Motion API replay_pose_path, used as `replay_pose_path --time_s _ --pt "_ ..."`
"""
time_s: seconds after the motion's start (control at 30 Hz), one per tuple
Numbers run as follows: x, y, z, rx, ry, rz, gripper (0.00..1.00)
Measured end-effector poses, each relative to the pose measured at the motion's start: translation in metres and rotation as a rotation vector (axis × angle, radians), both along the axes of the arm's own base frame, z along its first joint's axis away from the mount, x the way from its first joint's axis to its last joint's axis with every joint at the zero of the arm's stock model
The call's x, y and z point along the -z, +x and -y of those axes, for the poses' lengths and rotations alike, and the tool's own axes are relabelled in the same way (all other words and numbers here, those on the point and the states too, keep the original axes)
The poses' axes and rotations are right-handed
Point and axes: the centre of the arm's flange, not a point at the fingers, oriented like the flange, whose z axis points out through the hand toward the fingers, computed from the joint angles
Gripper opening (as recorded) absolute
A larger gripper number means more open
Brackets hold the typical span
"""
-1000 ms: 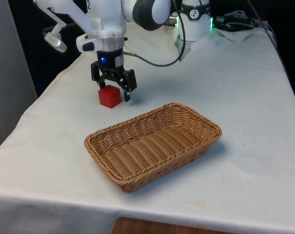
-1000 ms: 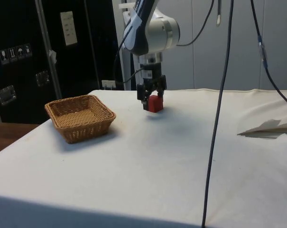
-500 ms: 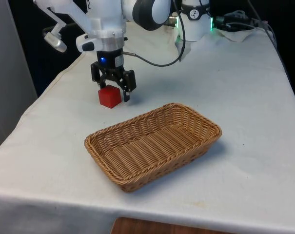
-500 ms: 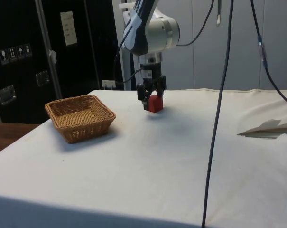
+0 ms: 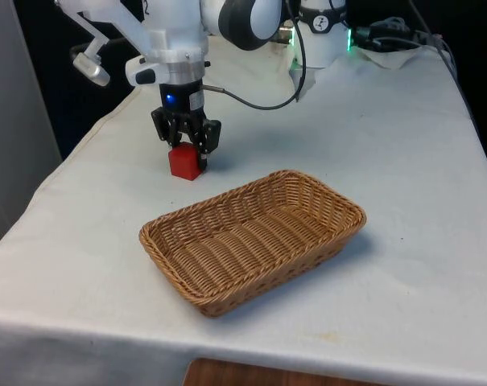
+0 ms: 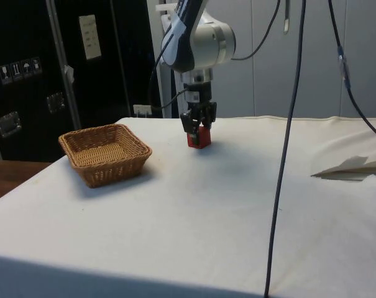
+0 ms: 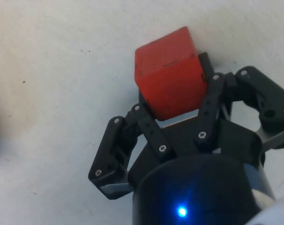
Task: Pick up the cube and place it into the basket.
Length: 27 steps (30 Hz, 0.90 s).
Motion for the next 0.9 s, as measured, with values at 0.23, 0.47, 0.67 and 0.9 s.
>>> replay_pose_path --time_s 0.23,0.47,0.67,0.9 --pt "-0.01 0.003 0.002 0.0 -0.003 0.015 0.0" --pt "-0.034 0.004 0.004 -0.008 0.0 0.032 0.0" --pt "-0.049 0.006 0.006 -0.013 -0.003 0.04 0.0" --pt "-0.066 0.008 0.008 -0.024 -0.015 0.056 0.0"
